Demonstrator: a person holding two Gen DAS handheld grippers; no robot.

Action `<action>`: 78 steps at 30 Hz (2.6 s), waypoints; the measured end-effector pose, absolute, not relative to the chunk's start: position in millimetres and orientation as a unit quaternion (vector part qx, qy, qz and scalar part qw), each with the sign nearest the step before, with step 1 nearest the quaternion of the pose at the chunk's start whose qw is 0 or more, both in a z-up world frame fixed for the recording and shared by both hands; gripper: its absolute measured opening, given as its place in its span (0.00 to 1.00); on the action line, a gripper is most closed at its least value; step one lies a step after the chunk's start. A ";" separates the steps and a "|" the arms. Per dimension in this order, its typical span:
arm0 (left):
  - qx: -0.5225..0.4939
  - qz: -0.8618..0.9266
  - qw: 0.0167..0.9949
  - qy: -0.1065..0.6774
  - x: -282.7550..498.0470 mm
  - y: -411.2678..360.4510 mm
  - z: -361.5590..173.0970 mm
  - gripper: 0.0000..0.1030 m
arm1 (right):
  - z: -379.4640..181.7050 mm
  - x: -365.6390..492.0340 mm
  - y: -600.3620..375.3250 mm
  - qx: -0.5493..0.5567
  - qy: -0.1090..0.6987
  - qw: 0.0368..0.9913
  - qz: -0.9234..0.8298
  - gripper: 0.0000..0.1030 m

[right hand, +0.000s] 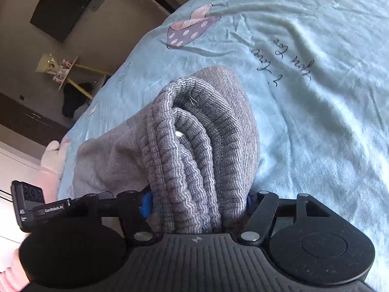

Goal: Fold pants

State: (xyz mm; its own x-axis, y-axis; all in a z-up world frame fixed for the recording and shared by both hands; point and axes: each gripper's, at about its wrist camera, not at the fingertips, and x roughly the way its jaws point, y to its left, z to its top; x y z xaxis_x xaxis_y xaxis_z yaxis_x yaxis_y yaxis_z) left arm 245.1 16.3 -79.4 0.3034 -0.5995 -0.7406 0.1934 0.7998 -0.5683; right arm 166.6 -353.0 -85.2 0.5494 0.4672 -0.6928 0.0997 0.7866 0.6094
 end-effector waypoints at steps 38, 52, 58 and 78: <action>0.004 -0.066 0.888 0.455 169.7 -9.9 -43.3 0.92 | -56.7 141.2 -314.8 0.095 0.369 0.923 -0.054 0.96; 0.069 -0.035 0.915 0.395 218.6 -41.3 -7.9 0.90 | -17.1 163.6 -263.0 -0.031 0.296 0.953 -0.055 0.96; 0.071 -0.022 0.911 0.406 259.2 -52.4 -14.0 0.90 | -23.9 189.7 -250.3 -0.105 0.265 0.957 -0.061 0.86; 0.098 -0.031 0.903 0.417 248.0 -48.9 -26.1 0.87 | -34.9 165.4 -258.9 -0.117 0.271 0.955 -0.036 0.80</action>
